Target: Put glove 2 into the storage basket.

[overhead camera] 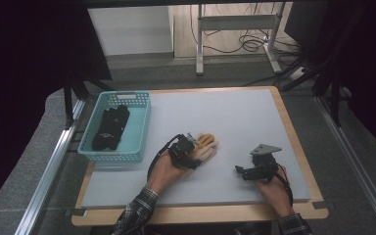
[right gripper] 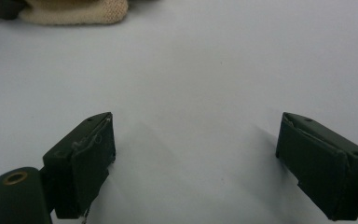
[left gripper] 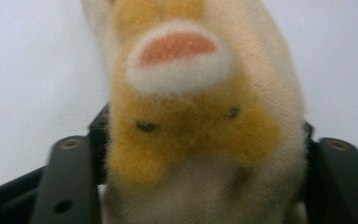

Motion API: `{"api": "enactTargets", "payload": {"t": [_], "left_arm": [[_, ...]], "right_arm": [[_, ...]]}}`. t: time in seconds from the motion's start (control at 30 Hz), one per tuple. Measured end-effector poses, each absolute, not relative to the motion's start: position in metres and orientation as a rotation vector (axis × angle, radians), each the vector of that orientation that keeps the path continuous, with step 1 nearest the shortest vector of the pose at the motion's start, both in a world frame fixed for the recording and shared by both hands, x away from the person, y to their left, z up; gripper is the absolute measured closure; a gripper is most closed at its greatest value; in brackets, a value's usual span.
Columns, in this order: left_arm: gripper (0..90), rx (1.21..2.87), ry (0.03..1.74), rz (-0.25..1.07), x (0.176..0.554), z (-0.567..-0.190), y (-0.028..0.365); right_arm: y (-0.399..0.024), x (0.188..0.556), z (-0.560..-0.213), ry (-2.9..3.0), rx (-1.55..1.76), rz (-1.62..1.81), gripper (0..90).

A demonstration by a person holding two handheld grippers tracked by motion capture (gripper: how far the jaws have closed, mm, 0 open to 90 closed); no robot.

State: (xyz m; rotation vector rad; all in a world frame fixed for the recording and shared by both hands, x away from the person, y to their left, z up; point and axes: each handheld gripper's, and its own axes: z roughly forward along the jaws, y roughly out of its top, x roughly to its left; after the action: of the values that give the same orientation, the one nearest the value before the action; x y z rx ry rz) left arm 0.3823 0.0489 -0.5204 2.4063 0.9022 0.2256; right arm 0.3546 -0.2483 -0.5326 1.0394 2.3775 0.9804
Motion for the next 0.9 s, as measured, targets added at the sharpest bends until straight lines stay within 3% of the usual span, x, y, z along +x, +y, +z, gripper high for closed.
{"api": "enactTargets", "payload": {"t": [0.17,0.4,0.9], "left_arm": [[46.7,2.405,0.93,0.221,0.382,-0.518,0.048],[53.4,2.378,0.96,0.207,0.384,-0.518,0.052],[55.3,2.302,1.026,0.234,0.393,-0.495,0.071]], "right_arm": [[-0.248,0.355,-0.533,2.377,1.039,0.98,11.5],[-0.248,0.355,-0.533,2.377,1.039,0.98,11.5],[-0.248,0.354,-0.533,2.378,1.041,0.981,11.5]]}}
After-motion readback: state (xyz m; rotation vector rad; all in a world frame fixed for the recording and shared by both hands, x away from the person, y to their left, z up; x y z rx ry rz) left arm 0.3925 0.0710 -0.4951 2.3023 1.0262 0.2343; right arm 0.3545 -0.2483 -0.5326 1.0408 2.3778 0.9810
